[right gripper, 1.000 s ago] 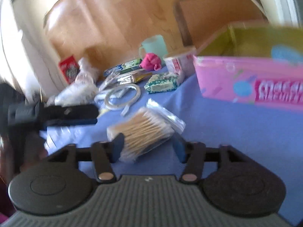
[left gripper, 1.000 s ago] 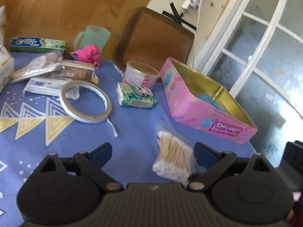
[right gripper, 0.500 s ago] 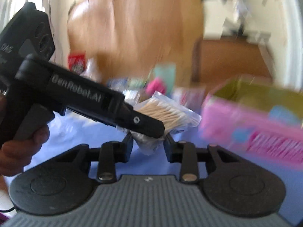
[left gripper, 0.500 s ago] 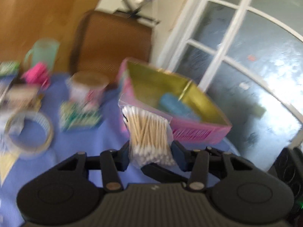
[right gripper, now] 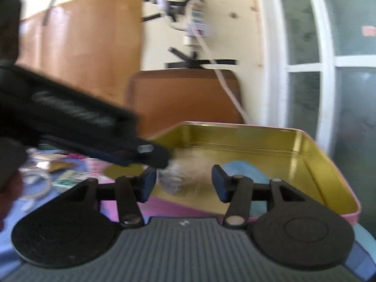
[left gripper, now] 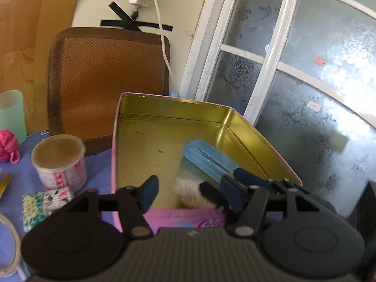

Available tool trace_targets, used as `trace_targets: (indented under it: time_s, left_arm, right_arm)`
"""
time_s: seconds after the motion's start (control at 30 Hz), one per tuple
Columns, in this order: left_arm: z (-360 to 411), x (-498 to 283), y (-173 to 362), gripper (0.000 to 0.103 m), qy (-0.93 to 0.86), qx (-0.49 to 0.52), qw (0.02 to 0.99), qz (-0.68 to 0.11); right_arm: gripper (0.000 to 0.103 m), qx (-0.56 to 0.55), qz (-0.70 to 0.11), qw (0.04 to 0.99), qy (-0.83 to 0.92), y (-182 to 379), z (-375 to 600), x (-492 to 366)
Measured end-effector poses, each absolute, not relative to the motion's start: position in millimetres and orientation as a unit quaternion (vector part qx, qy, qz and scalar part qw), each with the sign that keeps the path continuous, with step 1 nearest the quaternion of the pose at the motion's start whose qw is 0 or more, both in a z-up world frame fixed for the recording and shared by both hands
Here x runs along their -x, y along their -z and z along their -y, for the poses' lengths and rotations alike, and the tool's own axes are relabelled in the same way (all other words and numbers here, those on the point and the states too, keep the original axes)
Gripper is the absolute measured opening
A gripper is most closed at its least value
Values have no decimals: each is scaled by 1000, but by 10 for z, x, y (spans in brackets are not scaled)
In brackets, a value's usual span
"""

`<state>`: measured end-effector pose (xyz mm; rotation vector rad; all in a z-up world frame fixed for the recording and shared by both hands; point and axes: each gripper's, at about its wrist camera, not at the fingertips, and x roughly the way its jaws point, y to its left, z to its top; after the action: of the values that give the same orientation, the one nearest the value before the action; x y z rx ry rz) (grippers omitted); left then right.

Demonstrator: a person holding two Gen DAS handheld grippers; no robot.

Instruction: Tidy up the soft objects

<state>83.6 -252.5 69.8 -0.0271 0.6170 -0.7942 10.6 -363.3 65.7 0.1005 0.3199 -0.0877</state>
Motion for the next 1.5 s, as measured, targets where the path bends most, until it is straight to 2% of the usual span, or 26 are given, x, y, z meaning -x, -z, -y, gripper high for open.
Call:
trace_targets:
  time_s: [0.13, 0.4, 0.63, 0.73, 0.9, 1.1, 1.27, 1.43, 1.5]
  left_arm:
    - [1988, -708, -639, 70, 359, 19, 891, -276]
    - [561, -587, -187, 71, 201, 56, 926, -314]
    - [-276, -544, 50, 72, 75, 79, 946, -306]
    - [-365, -532, 32, 78, 72, 112, 949, -287]
    - [-258, -472, 3, 79, 73, 85, 957, -268]
    - [-281, -475, 23, 82, 90, 88, 956, -265]
    - [-360, -498, 37, 84, 92, 116, 951, -271]
    - [-421, -474, 35, 84, 98, 137, 950, -263]
    - [-447, -466, 27, 84, 102, 144, 950, -259]
  right_arm:
    - [57, -82, -150, 984, 47, -629, 3751, -37]
    - [57, -91, -120, 988, -20, -741, 3429, 74]
    - [57, -82, -179, 966, -166, -845, 2782, -253]
    - [57, -96, -213, 947, -220, -912, 2457, -579]
    - [56, -68, -235, 935, -256, -1004, 1899, -1304]
    - [57, -61, -298, 939, -160, -910, 1628, -2413]
    - [59, -107, -385, 909, -117, -678, 1570, -3070]
    - [38, -108, -370, 916, -110, -729, 1612, -2969]
    - [37, -104, -338, 925, -142, -894, 1691, -2659]
